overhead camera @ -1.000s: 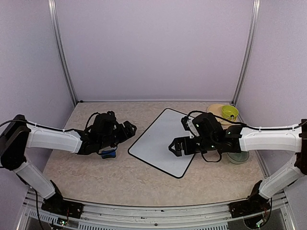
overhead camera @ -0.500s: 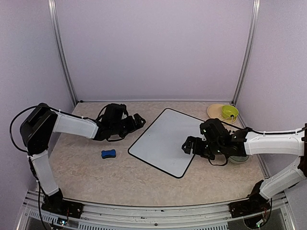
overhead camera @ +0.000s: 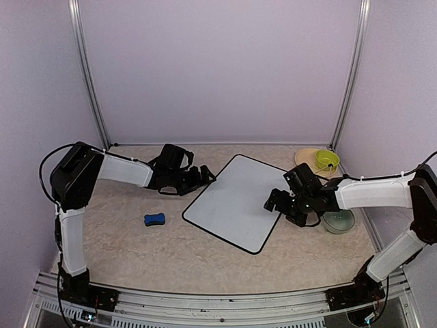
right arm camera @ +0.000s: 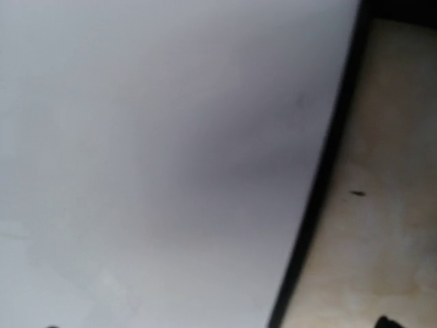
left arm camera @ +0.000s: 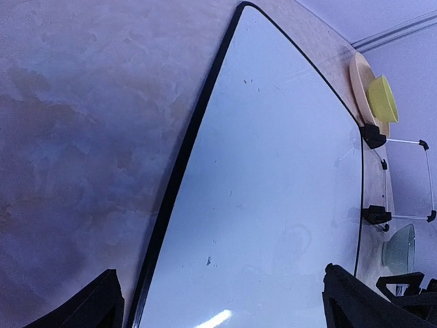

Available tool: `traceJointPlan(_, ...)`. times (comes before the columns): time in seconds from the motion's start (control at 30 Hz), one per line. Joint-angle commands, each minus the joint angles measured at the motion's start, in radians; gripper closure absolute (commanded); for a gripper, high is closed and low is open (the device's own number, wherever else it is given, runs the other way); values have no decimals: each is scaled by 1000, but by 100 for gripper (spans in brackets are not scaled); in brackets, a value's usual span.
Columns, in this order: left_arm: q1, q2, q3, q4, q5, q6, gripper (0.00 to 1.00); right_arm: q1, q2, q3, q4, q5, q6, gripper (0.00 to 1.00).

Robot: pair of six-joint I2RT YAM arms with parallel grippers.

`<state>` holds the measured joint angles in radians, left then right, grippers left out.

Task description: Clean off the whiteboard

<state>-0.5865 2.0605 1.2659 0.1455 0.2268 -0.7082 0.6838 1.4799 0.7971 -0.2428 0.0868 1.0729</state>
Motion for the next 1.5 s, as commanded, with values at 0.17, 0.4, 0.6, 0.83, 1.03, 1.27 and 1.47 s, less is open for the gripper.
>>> traceJointPlan(0.17,28,118,176,-240,161,160,1,-15,178,146,-47,-56,94,2)
traceJointPlan(0.4,44,174,265,-357,201,233,1,-14,298,259,-144,-87,137,2)
traceJointPlan(0.6,49,238,361,-464,243,334,1,-15,276,204,-146,-76,186,2)
traceJointPlan(0.83,38,324,517,-628,241,460,1,-18,224,179,-199,-44,200,3)
traceJointPlan(1.03,20,390,685,-803,207,590,1,-18,146,109,-190,-26,236,3)
traceJointPlan(1.27,1,476,822,-979,176,726,1,-24,225,153,-202,-23,225,5)
traceJointPlan(1.47,-25,514,859,-1032,227,707,1,-28,344,251,-203,12,183,10)
